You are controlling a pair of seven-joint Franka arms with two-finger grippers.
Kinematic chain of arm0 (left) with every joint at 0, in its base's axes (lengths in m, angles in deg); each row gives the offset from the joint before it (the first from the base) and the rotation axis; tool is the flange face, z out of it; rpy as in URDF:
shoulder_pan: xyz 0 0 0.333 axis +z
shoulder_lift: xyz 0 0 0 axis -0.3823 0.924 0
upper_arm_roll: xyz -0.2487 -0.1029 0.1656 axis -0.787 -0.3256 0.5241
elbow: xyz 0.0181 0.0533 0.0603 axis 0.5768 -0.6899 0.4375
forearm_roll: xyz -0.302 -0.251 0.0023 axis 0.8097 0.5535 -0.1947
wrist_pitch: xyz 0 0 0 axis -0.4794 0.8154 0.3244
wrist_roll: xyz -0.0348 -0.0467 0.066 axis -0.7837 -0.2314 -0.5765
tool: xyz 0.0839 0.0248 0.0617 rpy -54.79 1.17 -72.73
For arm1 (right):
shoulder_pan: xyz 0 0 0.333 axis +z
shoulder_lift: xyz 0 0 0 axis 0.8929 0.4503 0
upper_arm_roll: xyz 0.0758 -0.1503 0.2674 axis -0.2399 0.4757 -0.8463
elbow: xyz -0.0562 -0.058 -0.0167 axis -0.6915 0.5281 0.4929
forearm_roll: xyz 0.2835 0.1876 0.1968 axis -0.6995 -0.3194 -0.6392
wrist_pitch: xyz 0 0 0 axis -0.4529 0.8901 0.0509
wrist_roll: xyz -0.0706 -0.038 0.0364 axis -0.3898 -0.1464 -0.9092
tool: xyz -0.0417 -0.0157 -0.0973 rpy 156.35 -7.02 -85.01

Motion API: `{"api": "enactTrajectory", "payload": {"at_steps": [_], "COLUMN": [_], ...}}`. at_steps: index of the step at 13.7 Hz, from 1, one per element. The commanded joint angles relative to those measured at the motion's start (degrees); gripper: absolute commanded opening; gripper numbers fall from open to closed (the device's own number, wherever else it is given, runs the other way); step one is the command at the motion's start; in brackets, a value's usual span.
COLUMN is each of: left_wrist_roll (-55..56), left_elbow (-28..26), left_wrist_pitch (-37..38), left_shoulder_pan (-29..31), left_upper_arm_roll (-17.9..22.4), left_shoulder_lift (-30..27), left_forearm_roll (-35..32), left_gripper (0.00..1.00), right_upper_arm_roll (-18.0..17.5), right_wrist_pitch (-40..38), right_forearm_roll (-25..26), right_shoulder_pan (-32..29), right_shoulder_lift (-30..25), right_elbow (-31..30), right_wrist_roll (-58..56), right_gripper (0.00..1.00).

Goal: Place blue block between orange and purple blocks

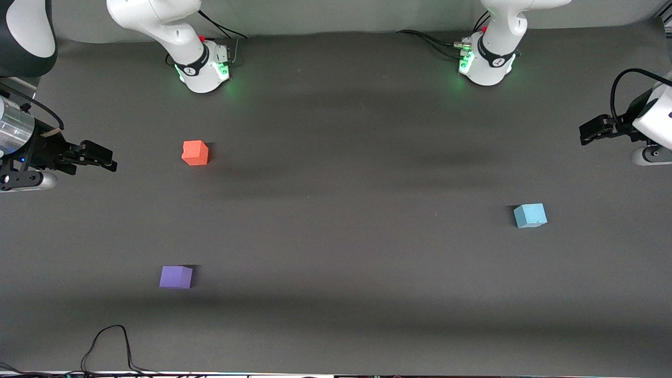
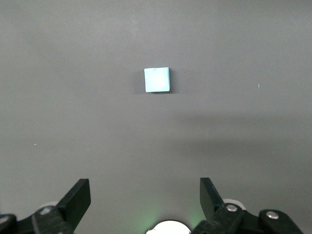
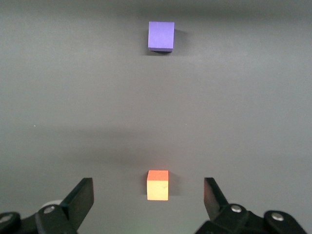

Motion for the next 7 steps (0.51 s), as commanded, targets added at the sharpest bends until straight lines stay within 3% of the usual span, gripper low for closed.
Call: {"api": "enactTrajectory", "payload": {"at_steps": [1,7], "left_wrist_roll": [-1.0,-1.0], "left_elbow": [1.2,1.0], "left_wrist_pitch": [1.3,1.6], "left_shoulder_pan": [0.2,0.0], "left_upper_arm_roll": [-0.2,-0.2], "left_shoulder_lift": [0.2,0.7], "left_forearm_roll": [0.3,0.2], "left_gripper": [1.0,1.0], "right_upper_arm_roll": [0.5,0.5], "right_wrist_pitch": [0.2,0.3], "right_forearm_roll": [1.2,1.2], "right_shoulder_pan": [0.6,0.6], "right_shoulder_lift": [-0.3,-0.3], "right_elbow": [0.1,0.1], "right_wrist_roll": [-0.2,-0.3], "right_gripper": [1.0,1.0]}}
